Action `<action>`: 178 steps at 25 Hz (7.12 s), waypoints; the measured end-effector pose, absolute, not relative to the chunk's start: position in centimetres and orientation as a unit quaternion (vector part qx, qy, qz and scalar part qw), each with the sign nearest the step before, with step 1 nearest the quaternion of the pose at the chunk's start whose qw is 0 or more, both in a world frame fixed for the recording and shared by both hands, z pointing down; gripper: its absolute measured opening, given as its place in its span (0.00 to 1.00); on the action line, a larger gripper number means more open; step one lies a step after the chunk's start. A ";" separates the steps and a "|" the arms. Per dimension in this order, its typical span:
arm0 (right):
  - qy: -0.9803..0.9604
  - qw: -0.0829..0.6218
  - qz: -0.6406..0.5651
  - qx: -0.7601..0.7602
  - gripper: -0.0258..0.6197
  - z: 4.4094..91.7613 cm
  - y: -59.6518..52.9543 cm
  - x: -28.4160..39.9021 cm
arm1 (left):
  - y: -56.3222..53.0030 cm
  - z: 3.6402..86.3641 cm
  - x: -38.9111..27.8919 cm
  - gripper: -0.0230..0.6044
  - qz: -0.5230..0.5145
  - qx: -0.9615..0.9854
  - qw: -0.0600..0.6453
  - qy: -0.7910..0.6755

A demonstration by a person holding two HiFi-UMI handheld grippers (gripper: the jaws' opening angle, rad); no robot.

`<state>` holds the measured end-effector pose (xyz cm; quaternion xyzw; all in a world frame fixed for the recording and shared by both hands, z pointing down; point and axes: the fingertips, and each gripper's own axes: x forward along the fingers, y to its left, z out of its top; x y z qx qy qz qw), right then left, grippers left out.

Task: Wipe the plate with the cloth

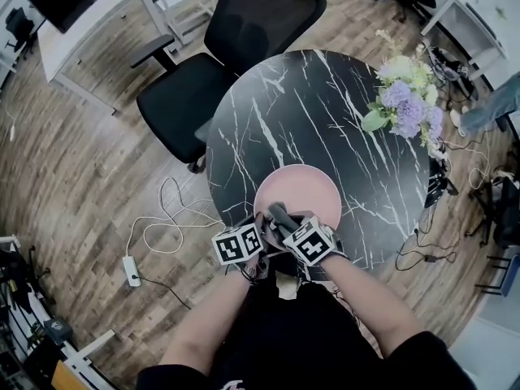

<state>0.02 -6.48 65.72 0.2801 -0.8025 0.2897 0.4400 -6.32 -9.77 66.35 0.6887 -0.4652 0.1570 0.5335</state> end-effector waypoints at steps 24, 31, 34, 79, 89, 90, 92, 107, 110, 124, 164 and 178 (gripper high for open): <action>-0.741 0.499 0.235 0.384 0.21 66.0 -11.7 11.4 | -9.9 66.3 -6.4 0.09 0.160 0.691 0.530 -0.465; -0.727 0.496 0.222 0.420 0.22 65.5 -13.4 12.6 | -9.8 66.2 -6.9 0.09 0.165 0.687 0.527 -0.471; -0.722 0.484 0.217 0.445 0.22 65.1 -14.1 13.0 | -9.8 66.1 -6.9 0.09 0.163 0.688 0.527 -0.472; -0.794 0.436 0.314 0.284 0.21 65.1 -3.4 0.8 | -9.8 66.1 -6.3 0.09 0.143 0.681 0.534 -0.481; -0.779 0.480 0.283 0.287 0.21 65.4 -3.8 6.4 | -9.8 66.1 -6.3 0.09 0.147 0.684 0.531 -0.478; -0.777 0.484 0.277 0.291 0.21 65.4 -4.1 7.0 | -9.8 66.1 -6.3 0.09 0.147 0.684 0.531 -0.477; -0.773 0.495 0.264 0.298 0.21 65.4 -4.7 8.2 | -9.8 66.1 -6.3 0.09 0.148 0.685 0.531 -0.476; -0.751 0.525 0.200 0.348 0.21 65.6 -9.9 12.4 | -9.9 66.1 -6.8 0.09 0.158 0.689 0.521 -0.478; -0.748 0.513 0.204 0.369 0.21 65.5 -10.9 12.7 | -9.9 66.1 -7.0 0.09 0.163 0.688 0.519 -0.480; -0.750 0.435 0.223 0.447 0.21 64.7 -14.0 13.1 | -9.8 66.2 -6.1 0.10 0.158 0.698 0.526 -0.459; -0.896 0.153 0.176 0.378 0.21 48.2 -4.4 16.8 | 0.5 48.5 -4.2 0.07 0.077 0.748 0.267 -0.602; -0.910 0.131 0.196 0.340 0.21 48.0 0.7 13.5 | 7.6 46.8 -5.7 0.07 0.051 0.744 0.267 -0.610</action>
